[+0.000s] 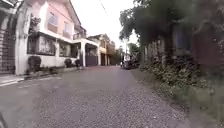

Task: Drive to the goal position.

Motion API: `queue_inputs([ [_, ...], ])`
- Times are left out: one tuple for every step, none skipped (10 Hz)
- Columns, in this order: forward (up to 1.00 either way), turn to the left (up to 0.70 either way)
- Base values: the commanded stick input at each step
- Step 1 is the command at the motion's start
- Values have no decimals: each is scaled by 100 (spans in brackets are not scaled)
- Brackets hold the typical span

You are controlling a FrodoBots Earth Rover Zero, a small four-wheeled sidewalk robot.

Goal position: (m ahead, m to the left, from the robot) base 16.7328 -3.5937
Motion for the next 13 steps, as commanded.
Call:
queue_inputs([
  [70, 0],
  [70, 0],
  [70, 0],
  [70, 0],
  [70, 0],
  [70, 0],
  [70, 0],
  [70, 0],
  [70, 0],
  [70, 0],
  [70, 0],
  [70, 0],
  [70, 0],
])
